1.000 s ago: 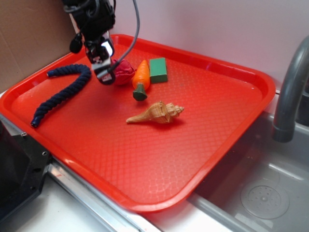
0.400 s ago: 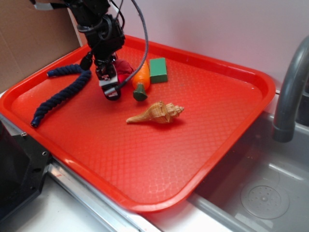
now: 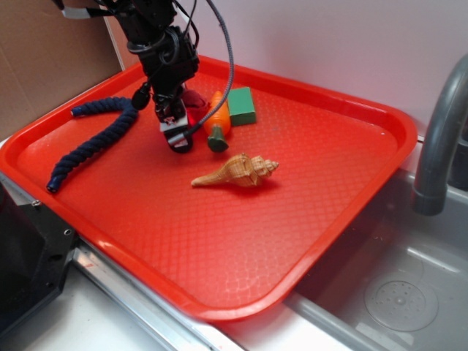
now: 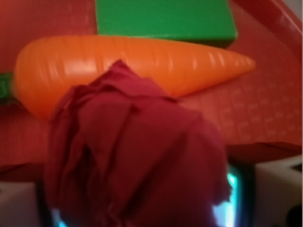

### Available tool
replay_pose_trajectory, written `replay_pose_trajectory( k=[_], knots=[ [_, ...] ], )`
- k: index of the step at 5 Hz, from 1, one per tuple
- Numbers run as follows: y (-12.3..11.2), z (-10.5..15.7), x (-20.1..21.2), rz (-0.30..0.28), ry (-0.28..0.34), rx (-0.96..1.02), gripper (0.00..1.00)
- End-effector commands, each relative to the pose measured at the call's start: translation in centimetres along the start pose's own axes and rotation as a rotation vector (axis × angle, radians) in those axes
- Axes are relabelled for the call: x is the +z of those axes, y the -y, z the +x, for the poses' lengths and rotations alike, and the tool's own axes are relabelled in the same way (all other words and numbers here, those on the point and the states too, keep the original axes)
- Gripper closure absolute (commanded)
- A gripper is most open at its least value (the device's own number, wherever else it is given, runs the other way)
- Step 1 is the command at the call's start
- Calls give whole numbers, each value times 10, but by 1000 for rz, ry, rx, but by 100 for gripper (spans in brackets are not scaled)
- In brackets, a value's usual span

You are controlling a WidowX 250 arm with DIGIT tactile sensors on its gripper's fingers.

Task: Grab the red paper.

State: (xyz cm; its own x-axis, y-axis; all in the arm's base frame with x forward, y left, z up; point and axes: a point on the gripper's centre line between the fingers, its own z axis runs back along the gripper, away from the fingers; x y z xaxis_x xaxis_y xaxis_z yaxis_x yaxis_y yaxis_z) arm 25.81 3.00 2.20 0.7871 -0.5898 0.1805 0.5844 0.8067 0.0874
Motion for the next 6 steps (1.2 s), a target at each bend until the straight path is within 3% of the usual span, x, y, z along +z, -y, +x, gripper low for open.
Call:
replay_pose_trajectory(
  k=[1, 2, 3, 4, 5, 6],
  knots=[
    [-6, 11, 3, 15, 40, 12, 100],
    [-9, 11, 9, 2, -62, 68, 100],
    [0, 10, 30, 86, -145, 201, 100],
    [8, 10, 62, 108, -200, 423, 100],
    [18, 8, 94, 32, -215, 684, 100],
    [30, 10, 119, -101, -208, 831, 100]
  ],
)
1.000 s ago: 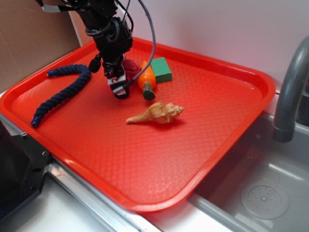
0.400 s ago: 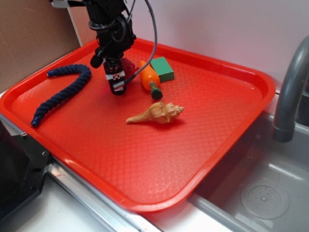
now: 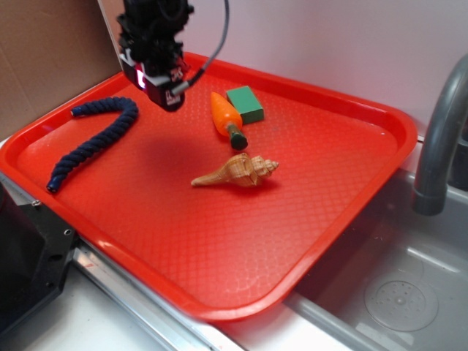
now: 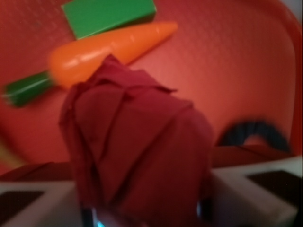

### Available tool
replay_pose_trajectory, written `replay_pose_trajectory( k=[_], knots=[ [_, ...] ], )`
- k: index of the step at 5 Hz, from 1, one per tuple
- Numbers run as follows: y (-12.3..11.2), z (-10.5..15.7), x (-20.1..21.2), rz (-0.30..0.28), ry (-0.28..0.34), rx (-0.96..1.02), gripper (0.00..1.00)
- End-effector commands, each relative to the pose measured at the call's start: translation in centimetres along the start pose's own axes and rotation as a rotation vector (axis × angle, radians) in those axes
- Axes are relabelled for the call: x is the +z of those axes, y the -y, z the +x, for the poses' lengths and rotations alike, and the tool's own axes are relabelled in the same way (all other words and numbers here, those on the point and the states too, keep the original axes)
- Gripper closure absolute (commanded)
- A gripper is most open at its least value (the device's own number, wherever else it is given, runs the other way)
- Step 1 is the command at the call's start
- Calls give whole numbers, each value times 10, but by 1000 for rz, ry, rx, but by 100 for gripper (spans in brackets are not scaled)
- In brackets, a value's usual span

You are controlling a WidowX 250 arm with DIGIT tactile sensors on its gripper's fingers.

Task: Grab the red paper.

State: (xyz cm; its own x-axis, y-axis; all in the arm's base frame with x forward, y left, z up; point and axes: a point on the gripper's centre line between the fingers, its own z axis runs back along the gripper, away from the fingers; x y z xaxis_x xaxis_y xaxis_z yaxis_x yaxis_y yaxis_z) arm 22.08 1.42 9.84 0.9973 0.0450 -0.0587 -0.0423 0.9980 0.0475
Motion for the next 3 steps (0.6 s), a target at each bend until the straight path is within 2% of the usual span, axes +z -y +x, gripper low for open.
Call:
replay_pose_trajectory(
  k=[1, 2, 3],
  knots=[
    [25, -19, 70, -183, 35, 144, 100],
    [36, -32, 81, -136, 96, 142, 100],
    [40, -22, 71, -47, 121, 102, 100]
  ],
)
